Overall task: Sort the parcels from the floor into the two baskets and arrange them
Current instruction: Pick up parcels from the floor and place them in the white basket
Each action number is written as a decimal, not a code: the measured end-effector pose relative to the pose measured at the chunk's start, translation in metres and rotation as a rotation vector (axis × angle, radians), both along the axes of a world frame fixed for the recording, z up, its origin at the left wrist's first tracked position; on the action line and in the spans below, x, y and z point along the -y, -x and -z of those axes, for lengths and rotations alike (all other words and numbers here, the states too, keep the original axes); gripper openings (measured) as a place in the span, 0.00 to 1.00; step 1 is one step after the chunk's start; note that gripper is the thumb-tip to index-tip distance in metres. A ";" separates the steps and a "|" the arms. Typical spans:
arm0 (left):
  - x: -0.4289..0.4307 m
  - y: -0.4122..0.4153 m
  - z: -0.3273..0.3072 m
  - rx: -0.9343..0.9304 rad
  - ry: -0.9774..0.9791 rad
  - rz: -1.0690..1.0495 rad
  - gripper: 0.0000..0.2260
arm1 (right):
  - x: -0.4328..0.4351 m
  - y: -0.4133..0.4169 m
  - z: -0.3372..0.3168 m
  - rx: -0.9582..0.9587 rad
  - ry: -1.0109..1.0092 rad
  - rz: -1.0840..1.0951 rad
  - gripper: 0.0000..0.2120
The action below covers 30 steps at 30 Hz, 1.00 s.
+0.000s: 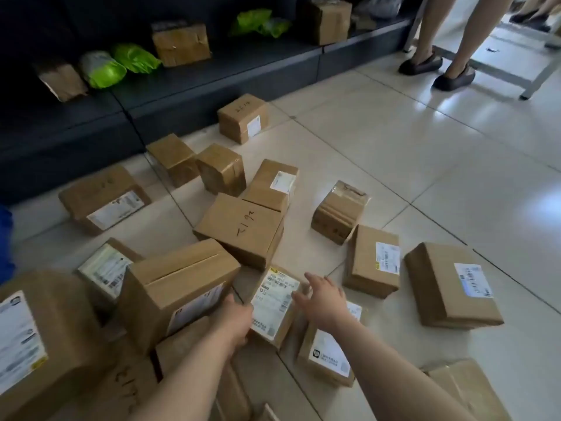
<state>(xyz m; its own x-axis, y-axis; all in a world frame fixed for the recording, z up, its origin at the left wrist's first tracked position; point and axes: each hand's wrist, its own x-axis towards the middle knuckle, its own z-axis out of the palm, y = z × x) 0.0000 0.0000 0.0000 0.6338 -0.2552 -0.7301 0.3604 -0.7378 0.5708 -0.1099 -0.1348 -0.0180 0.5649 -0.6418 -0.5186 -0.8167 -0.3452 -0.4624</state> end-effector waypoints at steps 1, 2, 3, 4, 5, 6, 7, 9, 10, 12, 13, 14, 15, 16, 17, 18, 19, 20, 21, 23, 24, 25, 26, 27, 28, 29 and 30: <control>0.001 -0.001 0.008 -0.029 0.018 0.009 0.25 | 0.001 -0.002 0.007 -0.009 0.026 -0.022 0.29; 0.002 -0.002 0.014 -0.055 0.026 0.019 0.22 | 0.002 -0.003 0.015 -0.030 0.042 -0.047 0.29; 0.004 -0.006 0.024 -0.068 0.038 0.028 0.18 | 0.004 -0.005 0.024 -0.038 0.041 -0.054 0.27; 0.005 -0.008 0.025 -0.104 0.047 0.002 0.10 | 0.004 -0.005 0.025 -0.036 0.026 -0.042 0.26; 0.006 -0.011 0.030 -0.109 0.053 0.011 0.09 | 0.003 -0.004 0.030 -0.007 0.019 -0.017 0.26; 0.005 -0.012 0.029 -0.098 0.050 0.032 0.08 | -0.001 -0.002 0.031 0.033 0.021 0.013 0.27; 0.004 -0.014 0.026 -0.075 0.058 0.066 0.08 | -0.005 0.001 0.029 0.091 0.011 0.052 0.27; 0.003 -0.017 0.007 -0.020 0.089 0.125 0.08 | -0.007 0.009 0.014 0.274 -0.058 0.196 0.27; 0.003 -0.019 -0.005 -0.016 0.129 0.147 0.08 | -0.005 0.015 0.005 0.382 -0.094 0.283 0.26; 0.009 -0.019 -0.029 -0.054 0.226 0.182 0.08 | 0.005 0.028 -0.013 0.535 -0.109 0.378 0.26; 0.013 -0.018 -0.038 -0.091 0.266 0.196 0.08 | 0.011 0.035 -0.021 0.589 -0.113 0.407 0.25; 0.018 -0.015 -0.045 -0.134 0.299 0.212 0.09 | 0.017 0.042 -0.028 0.635 -0.126 0.435 0.25; 0.023 -0.011 -0.050 -0.170 0.317 0.242 0.09 | 0.022 0.050 -0.033 0.665 -0.139 0.458 0.24; 0.028 -0.006 -0.053 -0.202 0.320 0.285 0.10 | 0.025 0.057 -0.036 0.677 -0.150 0.472 0.23; 0.031 0.000 -0.053 -0.229 0.306 0.328 0.10 | 0.026 0.065 -0.037 0.673 -0.151 0.480 0.23; 0.034 0.006 -0.052 -0.258 0.289 0.361 0.11 | 0.026 0.073 -0.037 0.658 -0.135 0.486 0.23; 0.035 0.014 -0.049 -0.282 0.265 0.382 0.12 | 0.025 0.082 -0.034 0.627 -0.107 0.485 0.24; 0.035 0.020 -0.045 -0.303 0.242 0.391 0.13 | 0.024 0.089 -0.031 0.596 -0.083 0.476 0.25; 0.034 0.027 -0.041 -0.325 0.218 0.407 0.13 | 0.021 0.095 -0.027 0.566 -0.080 0.470 0.26; 0.031 0.037 -0.030 -0.358 0.165 0.462 0.15 | 0.014 0.106 -0.021 0.528 -0.144 0.465 0.28; 0.029 0.039 -0.024 -0.361 0.128 0.503 0.17 | 0.009 0.110 -0.020 0.525 -0.189 0.472 0.30; 0.028 0.040 -0.020 -0.353 0.084 0.544 0.20 | 0.005 0.115 -0.018 0.530 -0.238 0.497 0.32; 0.027 0.039 -0.016 -0.325 0.035 0.575 0.24 | 0.000 0.120 -0.014 0.539 -0.292 0.544 0.34; 0.026 0.038 -0.012 -0.272 -0.008 0.593 0.27 | -0.004 0.124 -0.010 0.543 -0.353 0.603 0.38; 0.025 0.040 -0.008 -0.207 -0.025 0.598 0.30 | -0.009 0.128 -0.005 0.526 -0.429 0.665 0.41; 0.024 0.041 -0.004 -0.159 -0.015 0.597 0.32 | -0.014 0.132 0.001 0.501 -0.511 0.718 0.44; 0.023 0.043 0.000 -0.146 0.014 0.596 0.34 | -0.019 0.133 0.008 0.474 -0.589 0.748 0.46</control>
